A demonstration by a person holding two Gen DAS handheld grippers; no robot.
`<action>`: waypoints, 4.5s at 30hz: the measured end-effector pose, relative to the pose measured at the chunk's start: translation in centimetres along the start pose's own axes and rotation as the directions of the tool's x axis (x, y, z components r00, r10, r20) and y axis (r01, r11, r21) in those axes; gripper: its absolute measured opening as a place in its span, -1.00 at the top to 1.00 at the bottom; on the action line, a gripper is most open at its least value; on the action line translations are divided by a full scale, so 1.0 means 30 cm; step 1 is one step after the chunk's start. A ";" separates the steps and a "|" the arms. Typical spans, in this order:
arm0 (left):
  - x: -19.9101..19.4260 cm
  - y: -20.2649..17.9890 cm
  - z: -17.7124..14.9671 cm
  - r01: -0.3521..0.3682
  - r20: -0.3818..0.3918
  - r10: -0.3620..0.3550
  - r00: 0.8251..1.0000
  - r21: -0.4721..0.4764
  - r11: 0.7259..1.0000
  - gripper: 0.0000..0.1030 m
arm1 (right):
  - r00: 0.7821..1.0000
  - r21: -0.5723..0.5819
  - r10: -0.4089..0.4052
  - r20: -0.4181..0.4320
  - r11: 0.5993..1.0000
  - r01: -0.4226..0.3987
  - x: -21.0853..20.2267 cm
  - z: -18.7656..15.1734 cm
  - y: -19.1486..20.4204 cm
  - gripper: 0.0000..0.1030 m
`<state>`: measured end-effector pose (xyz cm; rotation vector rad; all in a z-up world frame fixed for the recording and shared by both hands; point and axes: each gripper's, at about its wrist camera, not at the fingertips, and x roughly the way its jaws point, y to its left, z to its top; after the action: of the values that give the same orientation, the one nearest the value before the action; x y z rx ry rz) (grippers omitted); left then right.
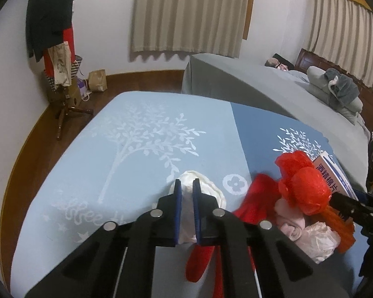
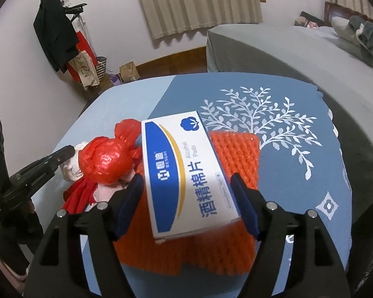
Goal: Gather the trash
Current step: 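Close the right tool on the white alcohol pad box while the left tool holds the tissue, then carry both items over the black bin and open both tools to drop them, then move the left tool back to the table and grasp the red plastic bag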
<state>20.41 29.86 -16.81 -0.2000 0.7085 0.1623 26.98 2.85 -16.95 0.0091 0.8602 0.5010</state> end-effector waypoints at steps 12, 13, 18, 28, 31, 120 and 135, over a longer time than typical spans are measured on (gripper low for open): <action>-0.007 -0.017 0.008 0.053 -0.008 -0.053 0.999 -0.016 0.998 -0.01 | 1.000 -0.014 -0.013 0.000 1.000 0.013 0.002 0.026 -0.002 -0.37; -0.002 -0.023 0.007 0.045 -0.012 -0.045 0.999 -0.009 0.999 -0.02 | 1.000 -0.014 -0.013 0.003 1.000 0.013 0.003 0.026 -0.001 -0.37; 0.052 -0.028 0.009 0.019 -0.046 -0.019 0.999 0.003 1.000 -0.02 | 1.000 -0.023 -0.020 -0.005 1.000 0.020 0.018 0.024 0.010 -0.37; 0.038 -0.010 0.010 -0.008 -0.032 0.008 0.999 -0.007 1.000 0.33 | 1.000 -0.021 -0.018 -0.021 1.000 0.017 0.024 0.021 0.022 -0.14; -0.008 -0.006 0.020 -0.015 0.005 0.015 1.000 -0.018 1.000 0.33 | 1.000 -0.025 -0.019 0.005 1.000 0.019 -0.008 0.025 0.030 -0.10; -0.537 -1.284 -0.170 0.511 -0.010 -0.545 0.838 0.365 0.778 -0.83 | 0.807 0.410 -0.546 0.226 0.804 0.430 -1.083 -0.594 -0.857 -0.88; -0.486 -0.807 -0.063 0.217 0.160 -0.267 0.950 0.276 0.936 -0.87 | 0.876 0.316 -0.399 0.270 0.896 0.311 -0.882 -0.371 -0.623 -0.88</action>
<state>13.51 4.81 -5.53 -0.0226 0.4974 -0.1461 12.31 -27.08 -9.01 0.1709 0.5730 0.0252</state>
